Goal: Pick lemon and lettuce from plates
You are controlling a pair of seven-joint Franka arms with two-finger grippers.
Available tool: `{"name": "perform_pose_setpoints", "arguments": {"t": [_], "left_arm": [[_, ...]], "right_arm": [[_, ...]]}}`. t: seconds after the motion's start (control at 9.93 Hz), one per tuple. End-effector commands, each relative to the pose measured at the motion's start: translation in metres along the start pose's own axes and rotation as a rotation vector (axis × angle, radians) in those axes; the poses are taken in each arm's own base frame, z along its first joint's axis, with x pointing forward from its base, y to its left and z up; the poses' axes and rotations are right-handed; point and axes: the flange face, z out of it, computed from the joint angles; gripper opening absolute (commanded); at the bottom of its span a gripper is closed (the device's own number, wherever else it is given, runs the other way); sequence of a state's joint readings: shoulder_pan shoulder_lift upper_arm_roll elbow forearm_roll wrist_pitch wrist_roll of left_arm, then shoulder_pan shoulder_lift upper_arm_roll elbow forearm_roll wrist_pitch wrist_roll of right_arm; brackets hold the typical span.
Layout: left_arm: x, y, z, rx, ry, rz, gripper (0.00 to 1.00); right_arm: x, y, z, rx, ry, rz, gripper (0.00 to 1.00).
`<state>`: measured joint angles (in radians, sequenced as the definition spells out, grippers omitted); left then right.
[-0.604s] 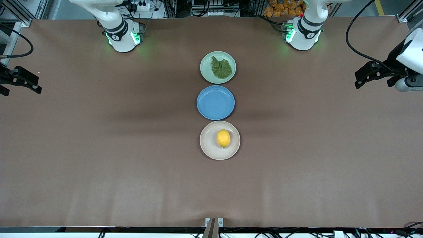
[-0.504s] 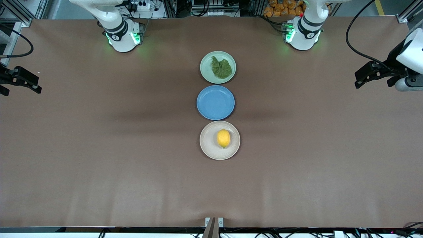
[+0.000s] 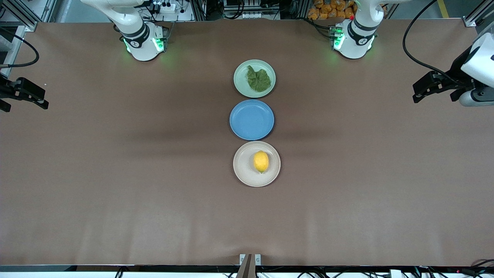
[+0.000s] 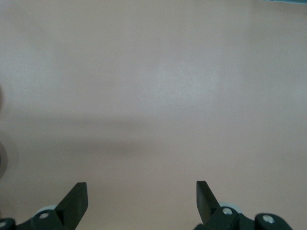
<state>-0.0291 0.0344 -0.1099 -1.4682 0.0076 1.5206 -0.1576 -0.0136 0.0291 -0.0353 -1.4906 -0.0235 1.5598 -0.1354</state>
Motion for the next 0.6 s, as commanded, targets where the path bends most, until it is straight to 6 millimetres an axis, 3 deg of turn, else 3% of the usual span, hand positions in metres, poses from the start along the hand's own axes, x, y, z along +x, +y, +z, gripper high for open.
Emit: {"name": "perform_pose_setpoints", "arguments": {"t": [0.0,0.3,0.5], "left_arm": [[0.03,0.022,0.035,-0.051,0.017,0.026,1.0],[0.088,0.092,0.129,-0.101,0.103,0.064,1.0],[0.106,0.169,0.205,-0.143,0.163,-0.01,1.0]], "right_arm": [[0.001,0.001,0.001,0.019,0.01,-0.012,1.0],[0.005,0.002,0.008,0.018,0.006,-0.01,1.0],[0.008,-0.001,0.012,0.018,0.002,-0.015,1.0]]}}
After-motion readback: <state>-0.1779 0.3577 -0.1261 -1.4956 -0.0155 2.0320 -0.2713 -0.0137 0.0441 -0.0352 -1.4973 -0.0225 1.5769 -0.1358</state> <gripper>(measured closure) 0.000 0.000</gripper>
